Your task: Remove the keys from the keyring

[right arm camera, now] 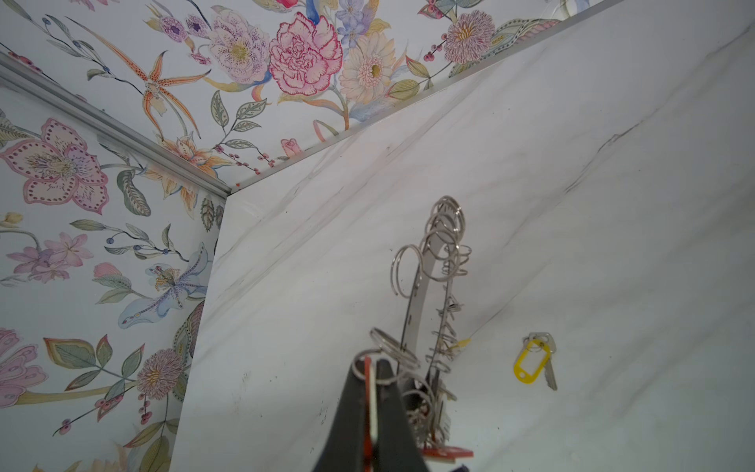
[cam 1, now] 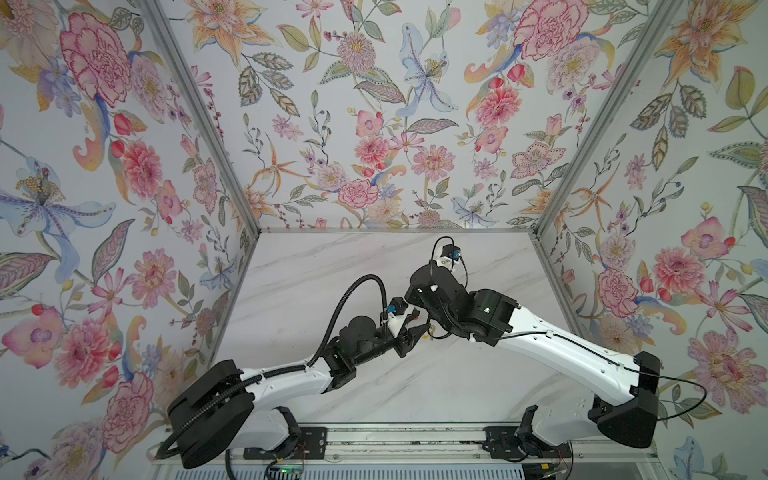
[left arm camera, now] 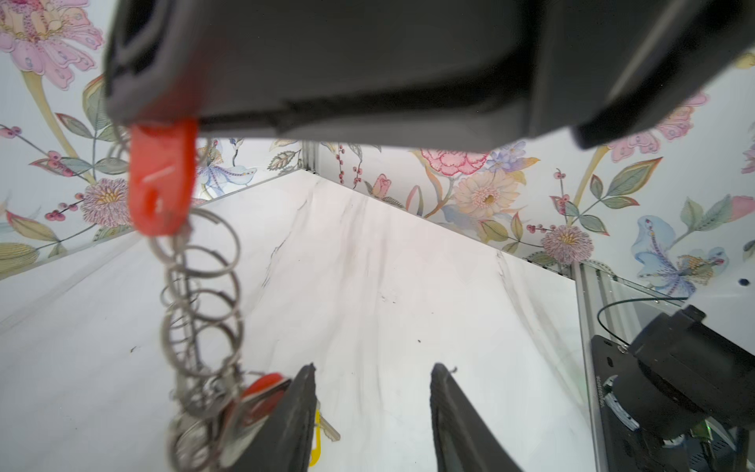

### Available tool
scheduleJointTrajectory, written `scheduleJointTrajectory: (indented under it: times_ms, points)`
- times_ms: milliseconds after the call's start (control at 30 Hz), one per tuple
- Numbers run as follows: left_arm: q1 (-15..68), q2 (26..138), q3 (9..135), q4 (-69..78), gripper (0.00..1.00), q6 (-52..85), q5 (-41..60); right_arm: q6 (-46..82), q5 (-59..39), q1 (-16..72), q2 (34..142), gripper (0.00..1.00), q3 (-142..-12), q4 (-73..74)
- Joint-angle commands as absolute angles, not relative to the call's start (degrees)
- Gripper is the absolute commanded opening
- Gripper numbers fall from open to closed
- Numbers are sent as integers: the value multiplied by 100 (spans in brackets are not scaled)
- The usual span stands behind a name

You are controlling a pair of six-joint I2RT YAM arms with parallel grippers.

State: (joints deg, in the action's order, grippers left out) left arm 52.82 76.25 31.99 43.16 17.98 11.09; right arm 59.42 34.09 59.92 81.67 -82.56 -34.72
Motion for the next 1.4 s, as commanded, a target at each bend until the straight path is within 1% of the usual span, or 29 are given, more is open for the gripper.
scheduleJointTrajectory:
  times_ms: [0, 100, 267, 400, 567, 767, 1000, 1200, 1367]
  points:
    - [5090, 7776, 3519, 4535, 48, 1706, 564, 5941, 3473, 6017, 7933, 0, -8323, -3396]
    - [4969, 7772, 3540, 4624, 48, 1641, 589, 6018, 3423, 5982, 7806, 0, -8250, -3394]
    - [4895, 7884, 3731, 4825, 49, 1573, 826, 6222, 3070, 5830, 7651, 0, -8052, -3193]
    - [4895, 8002, 3727, 5278, 48, 1608, 986, 6198, 2445, 5566, 7477, 0, -7769, -2746]
    - [4885, 8127, 3805, 5489, 46, 1442, 1126, 5908, 1759, 5320, 7172, 0, -7449, -2186]
    - [4729, 8290, 3883, 5895, 43, 1450, 1277, 6009, 1231, 5214, 7068, 0, -7298, -1916]
    - [4594, 8282, 3885, 6213, 39, 1400, 1215, 6218, 971, 5092, 7000, 0, -7139, -1747]
    - [4530, 8106, 3821, 6231, 38, 1304, 1544, 6225, 745, 4926, 6889, 0, -6959, -1594]
    - [4461, 8120, 3894, 6047, 30, 1213, 1662, 6240, 544, 4922, 6882, 0, -6893, -1442]
